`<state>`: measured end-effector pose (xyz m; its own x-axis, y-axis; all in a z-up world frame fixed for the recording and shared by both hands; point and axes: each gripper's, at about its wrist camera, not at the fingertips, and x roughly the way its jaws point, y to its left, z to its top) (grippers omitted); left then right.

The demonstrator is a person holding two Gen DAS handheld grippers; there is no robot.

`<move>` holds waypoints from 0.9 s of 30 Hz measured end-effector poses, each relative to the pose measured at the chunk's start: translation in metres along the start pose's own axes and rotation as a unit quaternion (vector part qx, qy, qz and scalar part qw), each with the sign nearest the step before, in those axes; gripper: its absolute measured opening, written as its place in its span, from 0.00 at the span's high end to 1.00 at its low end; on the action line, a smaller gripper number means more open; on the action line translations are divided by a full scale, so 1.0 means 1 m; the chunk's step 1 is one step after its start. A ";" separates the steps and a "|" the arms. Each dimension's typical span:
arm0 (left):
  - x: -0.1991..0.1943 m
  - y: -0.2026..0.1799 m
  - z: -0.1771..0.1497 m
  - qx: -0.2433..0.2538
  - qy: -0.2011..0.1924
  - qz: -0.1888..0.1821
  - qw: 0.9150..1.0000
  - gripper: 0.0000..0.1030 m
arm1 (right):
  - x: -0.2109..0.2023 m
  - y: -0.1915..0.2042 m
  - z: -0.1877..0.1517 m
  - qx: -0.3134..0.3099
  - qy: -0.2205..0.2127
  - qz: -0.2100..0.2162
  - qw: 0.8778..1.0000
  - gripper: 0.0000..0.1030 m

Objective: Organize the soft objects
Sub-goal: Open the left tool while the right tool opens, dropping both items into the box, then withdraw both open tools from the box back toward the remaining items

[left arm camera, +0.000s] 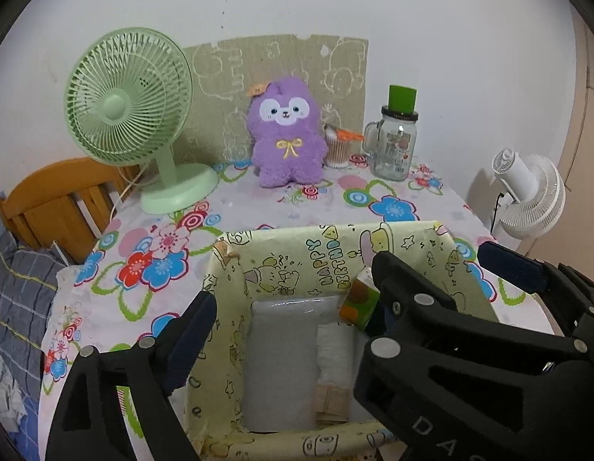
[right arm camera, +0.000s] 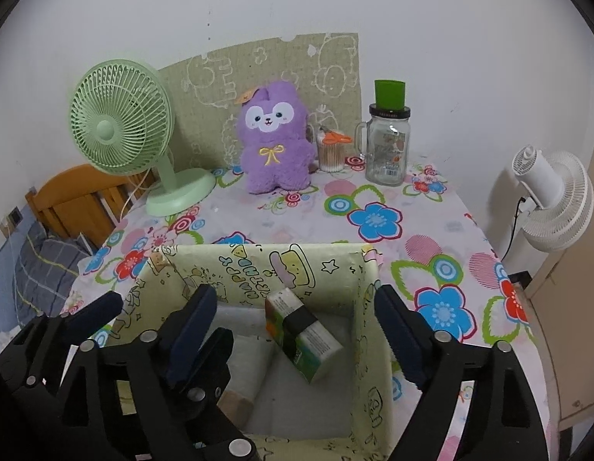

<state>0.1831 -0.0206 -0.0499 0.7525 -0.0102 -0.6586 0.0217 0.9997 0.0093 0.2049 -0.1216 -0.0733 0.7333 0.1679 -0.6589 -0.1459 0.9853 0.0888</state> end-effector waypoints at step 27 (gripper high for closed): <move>-0.059 -0.008 -0.018 -0.003 -0.028 -0.021 0.999 0.10 | -0.068 0.006 -0.017 -0.012 -0.044 -0.020 0.999 0.04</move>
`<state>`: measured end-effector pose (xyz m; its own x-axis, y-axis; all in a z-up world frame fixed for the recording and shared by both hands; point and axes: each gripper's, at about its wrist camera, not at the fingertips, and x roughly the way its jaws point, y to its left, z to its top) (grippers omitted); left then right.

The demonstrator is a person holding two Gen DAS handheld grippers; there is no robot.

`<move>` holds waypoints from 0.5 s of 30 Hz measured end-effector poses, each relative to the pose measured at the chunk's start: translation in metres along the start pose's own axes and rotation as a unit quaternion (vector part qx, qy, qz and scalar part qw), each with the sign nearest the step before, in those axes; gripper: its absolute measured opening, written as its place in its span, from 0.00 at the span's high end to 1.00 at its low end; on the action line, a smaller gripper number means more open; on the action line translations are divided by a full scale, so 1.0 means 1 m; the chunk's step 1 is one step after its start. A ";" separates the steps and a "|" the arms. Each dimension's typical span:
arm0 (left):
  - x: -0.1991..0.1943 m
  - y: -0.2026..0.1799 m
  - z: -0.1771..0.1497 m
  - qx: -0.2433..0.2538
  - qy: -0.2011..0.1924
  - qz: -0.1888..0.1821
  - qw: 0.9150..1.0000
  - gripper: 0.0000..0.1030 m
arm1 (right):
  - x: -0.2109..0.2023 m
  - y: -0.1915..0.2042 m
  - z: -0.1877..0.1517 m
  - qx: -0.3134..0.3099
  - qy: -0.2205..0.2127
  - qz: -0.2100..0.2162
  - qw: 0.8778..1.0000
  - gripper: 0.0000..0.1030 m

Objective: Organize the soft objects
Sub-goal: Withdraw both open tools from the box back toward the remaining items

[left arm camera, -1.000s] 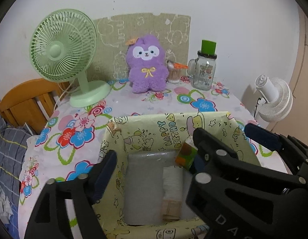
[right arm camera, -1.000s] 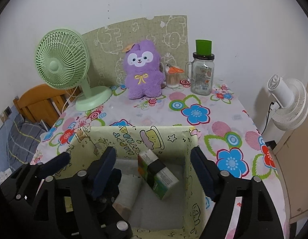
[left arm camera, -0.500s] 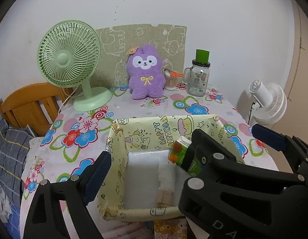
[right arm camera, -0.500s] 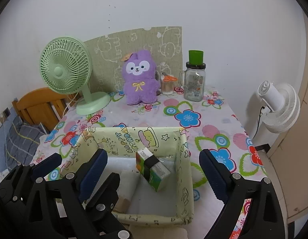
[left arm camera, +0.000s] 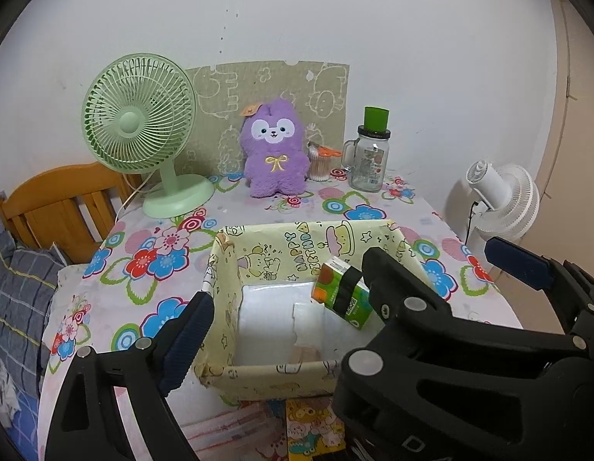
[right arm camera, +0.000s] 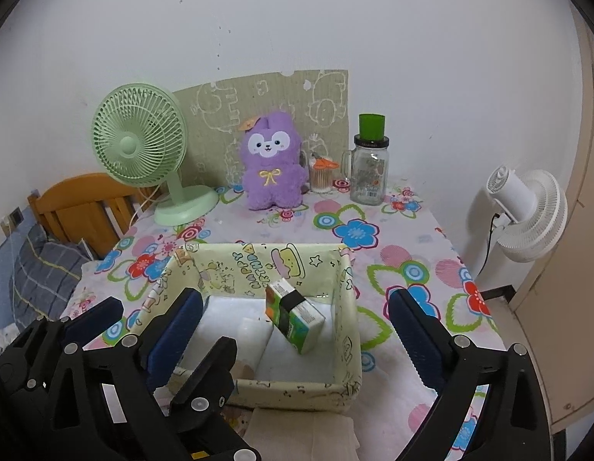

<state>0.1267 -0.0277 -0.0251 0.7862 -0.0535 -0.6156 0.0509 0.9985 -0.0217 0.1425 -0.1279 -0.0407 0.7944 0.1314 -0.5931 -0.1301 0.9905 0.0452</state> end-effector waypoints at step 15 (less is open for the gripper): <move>-0.031 -0.002 -0.012 0.000 -0.023 -0.004 1.000 0.10 | -0.034 0.005 -0.010 -0.002 -0.020 0.001 1.000 0.04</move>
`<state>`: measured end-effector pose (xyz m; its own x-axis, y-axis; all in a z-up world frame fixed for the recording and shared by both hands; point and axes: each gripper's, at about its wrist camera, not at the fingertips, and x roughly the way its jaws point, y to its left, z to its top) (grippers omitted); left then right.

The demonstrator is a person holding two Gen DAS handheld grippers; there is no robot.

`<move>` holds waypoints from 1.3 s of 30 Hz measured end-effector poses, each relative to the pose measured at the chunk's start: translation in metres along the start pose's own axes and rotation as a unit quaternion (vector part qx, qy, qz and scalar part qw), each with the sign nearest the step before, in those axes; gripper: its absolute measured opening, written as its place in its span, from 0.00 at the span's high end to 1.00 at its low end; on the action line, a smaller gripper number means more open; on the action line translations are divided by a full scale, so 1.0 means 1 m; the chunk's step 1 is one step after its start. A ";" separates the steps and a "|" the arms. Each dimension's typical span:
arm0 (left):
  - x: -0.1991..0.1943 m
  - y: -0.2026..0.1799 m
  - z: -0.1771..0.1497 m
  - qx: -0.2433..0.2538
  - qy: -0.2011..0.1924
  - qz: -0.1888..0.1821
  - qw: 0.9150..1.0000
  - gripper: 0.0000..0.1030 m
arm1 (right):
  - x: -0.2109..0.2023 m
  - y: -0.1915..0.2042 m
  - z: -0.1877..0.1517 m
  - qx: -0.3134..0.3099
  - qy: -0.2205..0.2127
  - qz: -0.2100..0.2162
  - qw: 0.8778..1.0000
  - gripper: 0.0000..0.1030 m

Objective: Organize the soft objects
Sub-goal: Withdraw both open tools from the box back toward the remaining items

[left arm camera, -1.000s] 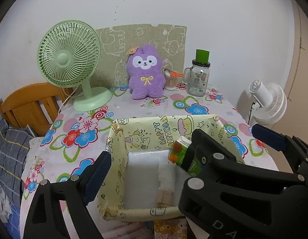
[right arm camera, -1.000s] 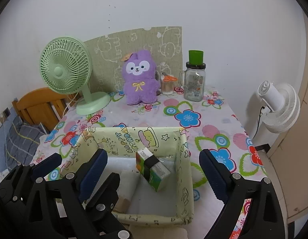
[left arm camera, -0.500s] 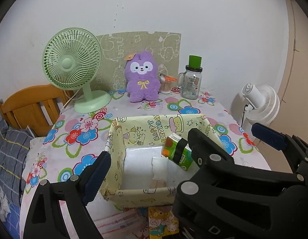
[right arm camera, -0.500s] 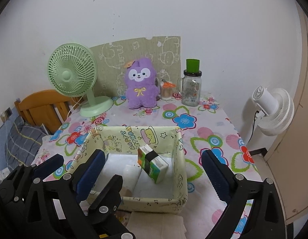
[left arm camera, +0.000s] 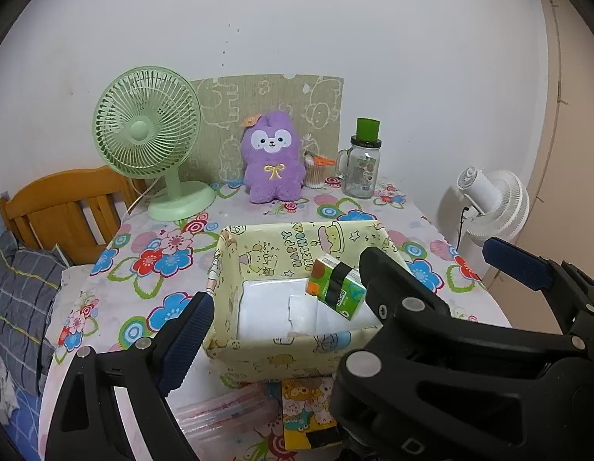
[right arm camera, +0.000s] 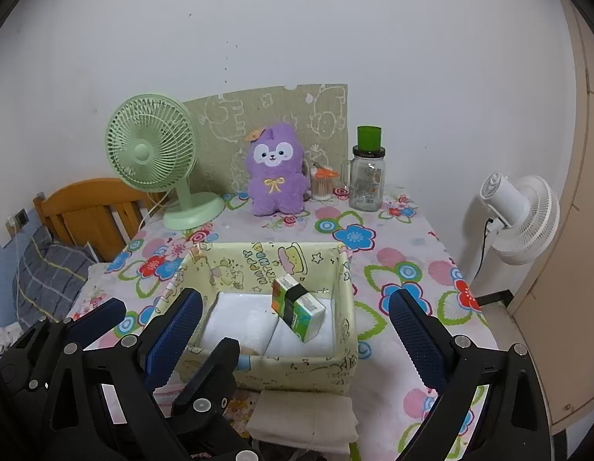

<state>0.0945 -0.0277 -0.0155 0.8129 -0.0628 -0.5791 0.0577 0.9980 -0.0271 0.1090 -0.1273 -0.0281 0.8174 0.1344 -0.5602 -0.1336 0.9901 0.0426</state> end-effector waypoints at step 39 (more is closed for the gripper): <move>-0.053 -0.013 -0.056 0.007 -0.024 -0.010 1.000 0.10 | -0.061 0.005 -0.052 -0.005 -0.035 0.003 0.999 0.04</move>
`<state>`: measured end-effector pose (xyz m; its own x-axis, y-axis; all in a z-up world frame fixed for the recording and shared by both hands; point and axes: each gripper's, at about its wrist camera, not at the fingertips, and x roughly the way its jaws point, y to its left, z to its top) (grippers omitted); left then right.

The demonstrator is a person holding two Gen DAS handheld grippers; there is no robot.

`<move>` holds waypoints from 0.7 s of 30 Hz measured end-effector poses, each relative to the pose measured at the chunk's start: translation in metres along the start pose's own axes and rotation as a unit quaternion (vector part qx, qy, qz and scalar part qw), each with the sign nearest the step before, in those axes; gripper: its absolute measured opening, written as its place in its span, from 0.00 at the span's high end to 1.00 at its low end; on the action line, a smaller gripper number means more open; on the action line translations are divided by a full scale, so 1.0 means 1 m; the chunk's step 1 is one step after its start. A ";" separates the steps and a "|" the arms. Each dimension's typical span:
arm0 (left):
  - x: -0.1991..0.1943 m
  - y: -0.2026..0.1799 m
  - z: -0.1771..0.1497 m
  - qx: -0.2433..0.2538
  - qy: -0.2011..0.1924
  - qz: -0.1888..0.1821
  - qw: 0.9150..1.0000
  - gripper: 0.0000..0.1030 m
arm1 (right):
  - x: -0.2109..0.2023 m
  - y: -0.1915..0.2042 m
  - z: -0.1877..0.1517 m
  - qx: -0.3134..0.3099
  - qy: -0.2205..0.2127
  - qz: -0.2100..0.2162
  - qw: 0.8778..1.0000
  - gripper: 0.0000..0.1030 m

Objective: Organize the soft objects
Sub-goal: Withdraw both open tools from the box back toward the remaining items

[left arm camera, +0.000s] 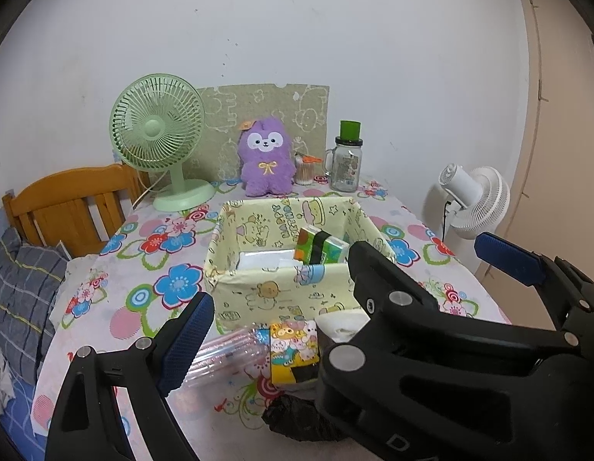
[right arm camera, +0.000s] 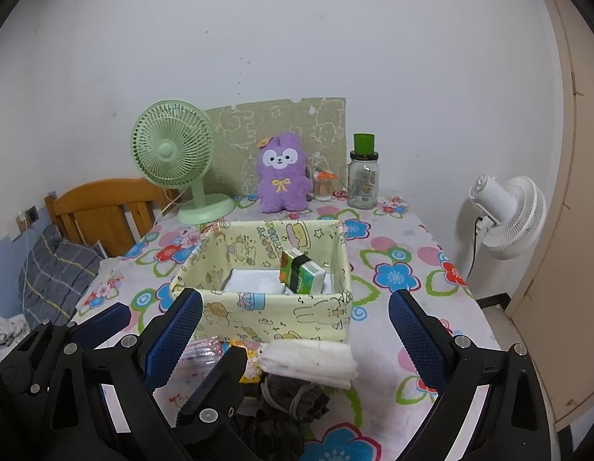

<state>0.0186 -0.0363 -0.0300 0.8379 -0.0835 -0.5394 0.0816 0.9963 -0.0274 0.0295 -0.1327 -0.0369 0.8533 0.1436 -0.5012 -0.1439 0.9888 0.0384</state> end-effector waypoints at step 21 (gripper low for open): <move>0.017 -0.004 -0.031 0.004 0.013 -0.011 1.000 0.10 | 0.013 -0.005 -0.034 -0.003 0.027 -0.001 1.000 0.04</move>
<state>0.0157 -0.0411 -0.0654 0.8216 -0.1044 -0.5604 0.1045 0.9940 -0.0319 0.0243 -0.1375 -0.0733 0.8248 0.1395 -0.5480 -0.1458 0.9888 0.0322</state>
